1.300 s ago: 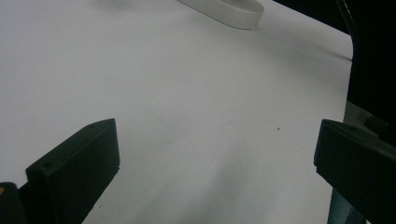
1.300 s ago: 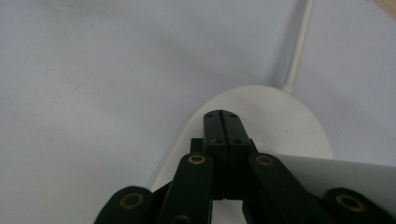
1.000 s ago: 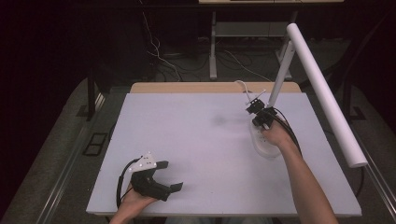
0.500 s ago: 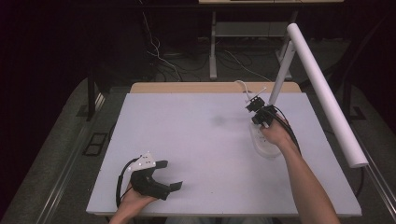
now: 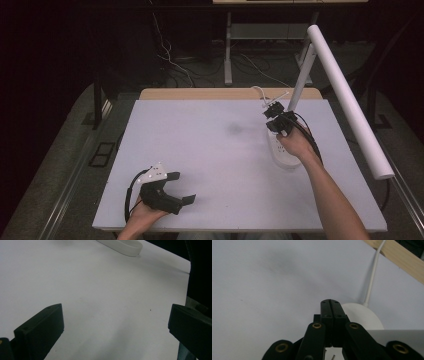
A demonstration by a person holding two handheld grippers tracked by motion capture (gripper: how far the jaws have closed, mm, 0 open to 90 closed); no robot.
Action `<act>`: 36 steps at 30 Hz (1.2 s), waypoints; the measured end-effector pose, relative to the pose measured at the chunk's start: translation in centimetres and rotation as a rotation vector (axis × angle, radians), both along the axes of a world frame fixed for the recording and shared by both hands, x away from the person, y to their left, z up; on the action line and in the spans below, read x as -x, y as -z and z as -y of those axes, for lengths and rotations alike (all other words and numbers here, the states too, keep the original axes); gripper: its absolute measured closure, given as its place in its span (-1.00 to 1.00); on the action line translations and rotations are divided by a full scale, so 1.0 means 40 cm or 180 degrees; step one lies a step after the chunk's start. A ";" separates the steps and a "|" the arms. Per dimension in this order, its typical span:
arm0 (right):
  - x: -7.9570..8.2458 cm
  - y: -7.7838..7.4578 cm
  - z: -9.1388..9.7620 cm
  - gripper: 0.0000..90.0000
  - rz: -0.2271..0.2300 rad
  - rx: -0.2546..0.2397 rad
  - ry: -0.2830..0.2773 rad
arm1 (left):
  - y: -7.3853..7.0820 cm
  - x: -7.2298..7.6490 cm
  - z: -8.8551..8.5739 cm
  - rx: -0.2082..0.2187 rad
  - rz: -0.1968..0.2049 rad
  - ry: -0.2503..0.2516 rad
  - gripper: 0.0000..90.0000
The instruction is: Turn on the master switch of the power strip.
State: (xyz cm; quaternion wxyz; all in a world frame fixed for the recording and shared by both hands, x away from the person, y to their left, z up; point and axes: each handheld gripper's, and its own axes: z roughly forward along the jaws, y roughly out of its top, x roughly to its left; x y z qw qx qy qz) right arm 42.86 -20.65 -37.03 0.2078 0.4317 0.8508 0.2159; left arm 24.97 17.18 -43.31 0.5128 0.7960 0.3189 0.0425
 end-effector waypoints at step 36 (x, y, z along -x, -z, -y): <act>0.261 -0.058 0.053 -1.00 0.0183 -0.1296 -0.0493 | 0.002 0.001 0.007 -0.0018 -0.0009 0.0005 -1.00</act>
